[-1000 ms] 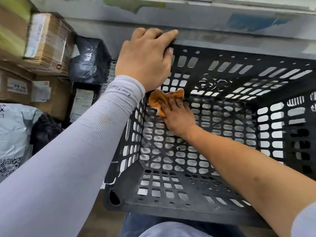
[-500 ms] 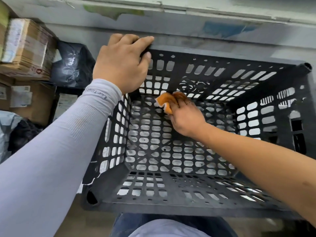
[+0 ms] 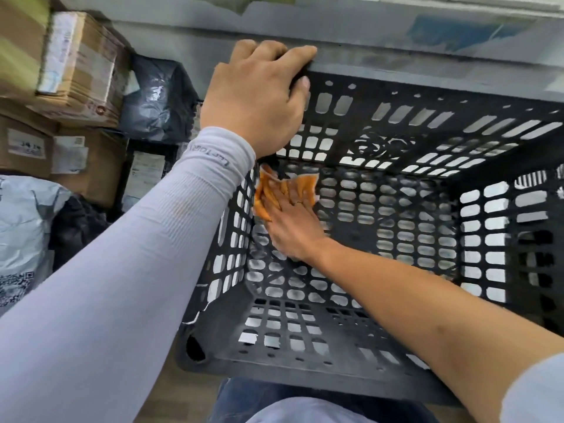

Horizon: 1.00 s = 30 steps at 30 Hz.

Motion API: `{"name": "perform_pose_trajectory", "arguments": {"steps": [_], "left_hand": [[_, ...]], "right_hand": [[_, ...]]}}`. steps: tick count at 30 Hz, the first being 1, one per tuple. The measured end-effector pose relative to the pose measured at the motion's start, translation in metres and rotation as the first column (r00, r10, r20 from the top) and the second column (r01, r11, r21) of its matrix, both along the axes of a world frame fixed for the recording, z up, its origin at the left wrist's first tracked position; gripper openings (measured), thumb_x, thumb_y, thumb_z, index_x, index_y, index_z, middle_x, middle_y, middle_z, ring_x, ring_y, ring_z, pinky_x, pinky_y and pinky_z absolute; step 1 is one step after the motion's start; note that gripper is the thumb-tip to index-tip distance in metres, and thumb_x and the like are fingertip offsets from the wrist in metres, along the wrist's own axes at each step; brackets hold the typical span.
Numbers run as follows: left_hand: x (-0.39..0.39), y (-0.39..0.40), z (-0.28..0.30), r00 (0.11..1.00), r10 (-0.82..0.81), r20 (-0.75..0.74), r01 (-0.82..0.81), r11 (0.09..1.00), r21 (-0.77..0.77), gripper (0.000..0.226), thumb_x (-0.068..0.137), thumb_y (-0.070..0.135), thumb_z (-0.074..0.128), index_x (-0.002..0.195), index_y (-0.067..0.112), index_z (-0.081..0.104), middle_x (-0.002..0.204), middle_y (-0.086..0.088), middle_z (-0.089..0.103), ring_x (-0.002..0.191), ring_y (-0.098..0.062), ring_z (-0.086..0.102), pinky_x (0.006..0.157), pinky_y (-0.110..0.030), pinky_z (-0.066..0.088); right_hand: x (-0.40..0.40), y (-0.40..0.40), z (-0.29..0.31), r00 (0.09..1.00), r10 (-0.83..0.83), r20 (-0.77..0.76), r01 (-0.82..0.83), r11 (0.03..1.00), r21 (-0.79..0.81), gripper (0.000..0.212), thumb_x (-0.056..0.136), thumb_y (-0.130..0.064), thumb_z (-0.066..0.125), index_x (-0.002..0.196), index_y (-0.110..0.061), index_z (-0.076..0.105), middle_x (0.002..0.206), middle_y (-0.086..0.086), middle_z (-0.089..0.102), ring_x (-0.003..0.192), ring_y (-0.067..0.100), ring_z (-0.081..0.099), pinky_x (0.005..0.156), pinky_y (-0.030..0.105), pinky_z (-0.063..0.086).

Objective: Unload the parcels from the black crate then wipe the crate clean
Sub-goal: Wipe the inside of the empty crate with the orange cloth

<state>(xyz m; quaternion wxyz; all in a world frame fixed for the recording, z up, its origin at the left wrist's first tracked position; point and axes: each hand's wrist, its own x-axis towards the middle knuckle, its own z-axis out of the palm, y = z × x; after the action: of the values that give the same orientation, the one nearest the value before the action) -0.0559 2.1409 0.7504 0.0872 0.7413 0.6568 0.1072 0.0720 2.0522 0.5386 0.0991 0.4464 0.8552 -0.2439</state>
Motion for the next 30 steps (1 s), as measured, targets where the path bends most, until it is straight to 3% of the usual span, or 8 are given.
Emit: {"name": "perform_pose_trajectory", "arguments": {"steps": [5, 9, 13, 17, 21, 27, 30], "left_hand": [[0.001, 0.001, -0.001, 1.0, -0.012, 0.002, 0.012, 1.0, 0.012, 0.051, 0.105, 0.046, 0.035, 0.155, 0.037, 0.041, 0.15, 0.004, 0.052, 0.141, -0.027, 0.039, 0.11, -0.051, 0.04], [0.001, 0.001, -0.002, 1.0, -0.012, 0.003, 0.012, 1.0, 0.016, 0.051, 0.104, 0.047, 0.035, 0.154, 0.037, 0.042, 0.149, 0.003, 0.053, 0.14, -0.029, 0.039, 0.11, -0.053, 0.04], [0.002, -0.001, -0.002, 1.0, -0.009, 0.007, 0.009, 1.0, 0.012, 0.052, 0.104, 0.046, 0.036, 0.155, 0.037, 0.041, 0.15, 0.002, 0.051, 0.141, -0.03, 0.037, 0.112, -0.052, 0.038], [0.002, -0.001, -0.002, 1.0, -0.007, 0.01, 0.007, 1.0, 0.009, 0.051, 0.105, 0.046, 0.036, 0.155, 0.037, 0.04, 0.152, 0.0, 0.05, 0.143, -0.03, 0.036, 0.115, -0.051, 0.036], [0.002, -0.001, -0.001, 1.0, -0.004, 0.017, 0.004, 1.0, 0.012, 0.051, 0.105, 0.046, 0.037, 0.155, 0.038, 0.041, 0.153, 0.0, 0.049, 0.143, -0.031, 0.035, 0.115, -0.052, 0.035], [0.003, 0.0, -0.001, 1.0, 0.0, 0.021, 0.0, 1.0, 0.009, 0.051, 0.105, 0.047, 0.038, 0.155, 0.038, 0.041, 0.153, -0.001, 0.049, 0.143, -0.032, 0.035, 0.115, -0.052, 0.035], [0.002, 0.0, -0.001, 1.0, 0.002, 0.019, -0.002, 1.0, 0.003, 0.051, 0.105, 0.048, 0.039, 0.155, 0.038, 0.041, 0.154, -0.001, 0.049, 0.144, -0.033, 0.034, 0.115, -0.052, 0.035]], "right_hand": [[0.011, 0.014, -0.004, 0.998, 0.063, -0.004, -0.063, 0.997, 0.038, 0.068, 0.109, -0.041, 0.022, 0.164, -0.018, -0.012, 0.172, 0.006, -0.013, 0.158, 0.028, -0.015, 0.128, 0.05, -0.005], [0.041, 0.023, 0.002, 0.997, 0.073, 0.038, -0.074, 0.997, 0.026, 0.073, 0.108, -0.039, 0.029, 0.162, -0.021, -0.017, 0.166, -0.002, -0.024, 0.157, 0.023, -0.016, 0.128, 0.046, -0.007], [0.071, 0.026, 0.008, 0.999, 0.006, 0.043, -0.008, 0.999, 0.031, 0.07, 0.109, -0.031, 0.033, 0.164, -0.023, -0.009, 0.172, 0.0, -0.013, 0.159, 0.025, -0.008, 0.129, 0.044, 0.001], [0.115, 0.026, 0.014, 0.995, -0.056, 0.082, 0.053, 0.998, 0.037, 0.062, 0.109, -0.03, 0.023, 0.165, -0.021, -0.002, 0.172, 0.004, -0.007, 0.159, 0.028, -0.002, 0.129, 0.047, 0.008], [0.17, 0.02, 0.02, 0.98, -0.106, 0.167, 0.091, 0.992, 0.091, 0.064, 0.104, -0.038, 0.006, 0.165, -0.02, 0.004, 0.173, 0.007, -0.002, 0.158, 0.033, 0.007, 0.127, 0.042, 0.005], [0.228, 0.021, 0.041, 0.912, -0.214, 0.349, 0.165, 0.972, 0.166, 0.063, 0.105, -0.027, 0.033, 0.164, -0.012, 0.016, 0.171, 0.016, 0.013, 0.157, 0.039, 0.012, 0.129, 0.05, 0.008], [0.221, 0.024, 0.052, 0.918, -0.251, 0.306, 0.207, 0.964, 0.167, 0.064, 0.103, -0.028, 0.048, 0.161, -0.016, 0.026, 0.167, 0.016, 0.023, 0.15, 0.044, 0.028, 0.12, 0.055, 0.03]]}}
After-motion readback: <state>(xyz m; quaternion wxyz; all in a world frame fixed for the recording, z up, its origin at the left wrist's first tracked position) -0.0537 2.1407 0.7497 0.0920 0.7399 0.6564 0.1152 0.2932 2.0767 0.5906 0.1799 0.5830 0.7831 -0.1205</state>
